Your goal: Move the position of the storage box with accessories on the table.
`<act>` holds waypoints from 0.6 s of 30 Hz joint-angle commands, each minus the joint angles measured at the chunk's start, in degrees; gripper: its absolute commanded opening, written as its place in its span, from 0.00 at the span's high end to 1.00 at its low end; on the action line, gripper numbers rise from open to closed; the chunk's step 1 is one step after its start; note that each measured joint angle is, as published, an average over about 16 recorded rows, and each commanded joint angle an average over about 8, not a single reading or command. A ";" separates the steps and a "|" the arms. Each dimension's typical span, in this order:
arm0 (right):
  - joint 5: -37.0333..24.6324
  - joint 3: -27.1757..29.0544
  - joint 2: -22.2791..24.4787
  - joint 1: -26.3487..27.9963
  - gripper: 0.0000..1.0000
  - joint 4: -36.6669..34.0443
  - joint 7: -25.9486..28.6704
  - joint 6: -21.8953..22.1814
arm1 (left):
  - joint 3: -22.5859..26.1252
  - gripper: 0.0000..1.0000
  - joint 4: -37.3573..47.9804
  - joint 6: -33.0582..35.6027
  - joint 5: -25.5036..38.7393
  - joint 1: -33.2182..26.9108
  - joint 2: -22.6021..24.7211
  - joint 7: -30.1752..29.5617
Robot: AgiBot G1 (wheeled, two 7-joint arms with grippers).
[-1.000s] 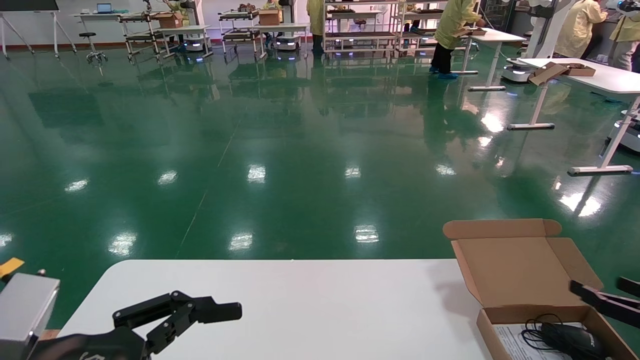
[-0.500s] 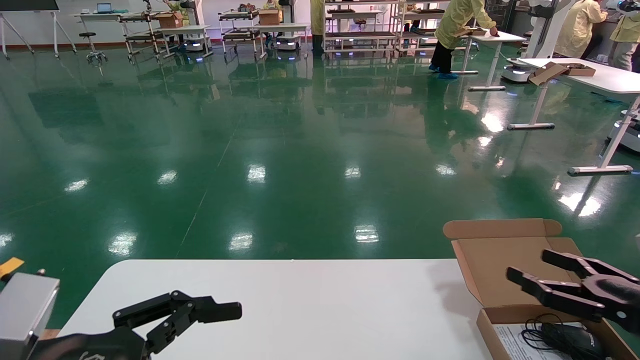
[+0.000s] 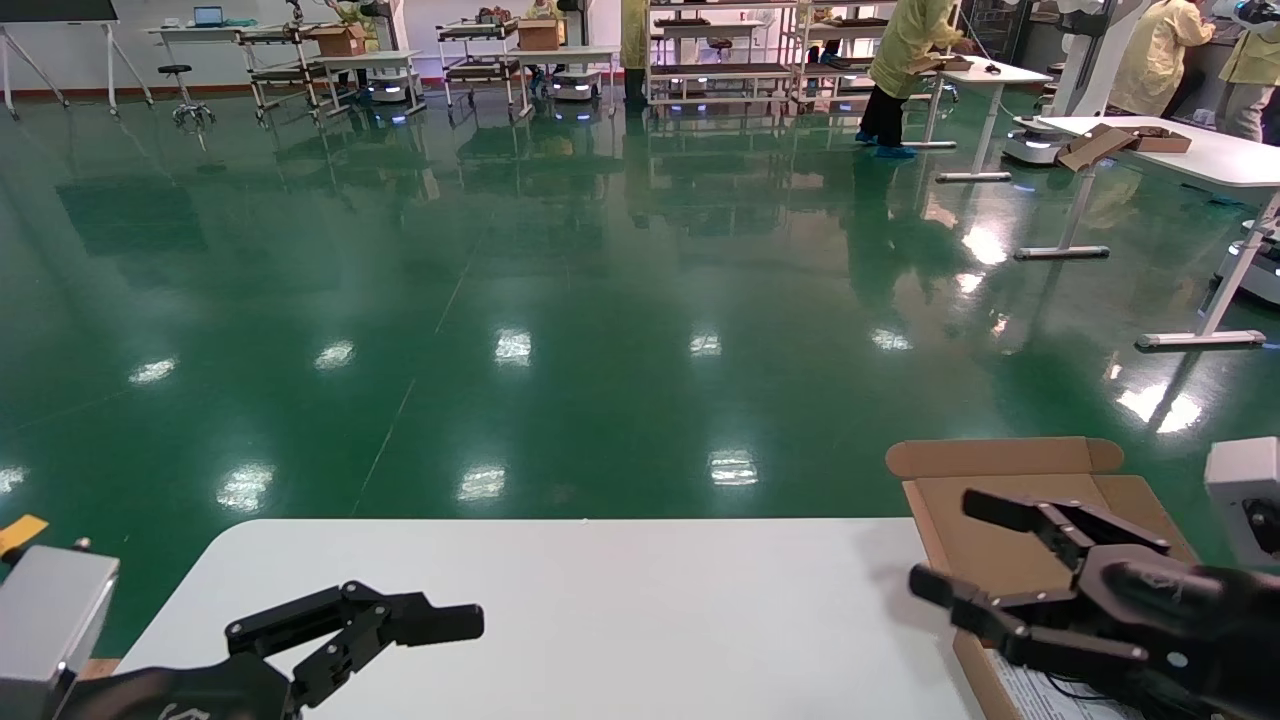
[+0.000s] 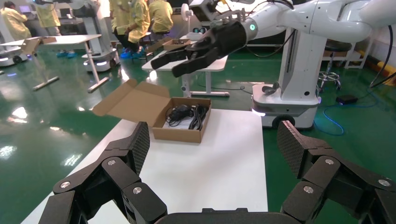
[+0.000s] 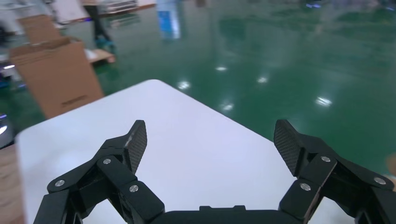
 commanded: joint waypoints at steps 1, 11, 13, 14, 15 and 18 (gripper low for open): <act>0.38 0.23 -0.03 -0.25 0.00 1.72 0.01 -1.09 | 0.00 0.00 0.00 0.00 0.00 0.00 0.00 0.00; 2.29 1.39 -0.16 -1.51 0.00 10.31 0.08 -6.55 | 0.00 0.00 0.00 0.00 0.00 0.00 0.00 0.00; 2.68 1.62 -0.18 -1.77 0.00 12.05 0.10 -7.66 | 0.00 0.00 0.00 0.00 0.00 0.00 0.00 0.00; 2.86 1.73 -0.19 -1.89 0.00 12.88 0.11 -8.19 | 0.00 0.00 0.00 0.00 0.00 0.00 0.00 0.00; 3.06 1.85 -0.21 -2.02 0.00 13.76 0.11 -8.74 | 0.00 0.00 0.00 0.00 0.00 0.00 0.00 0.00; 3.63 2.20 -0.25 -2.40 0.00 16.34 0.13 -10.38 | 0.00 0.00 0.00 0.00 0.00 0.00 0.00 0.00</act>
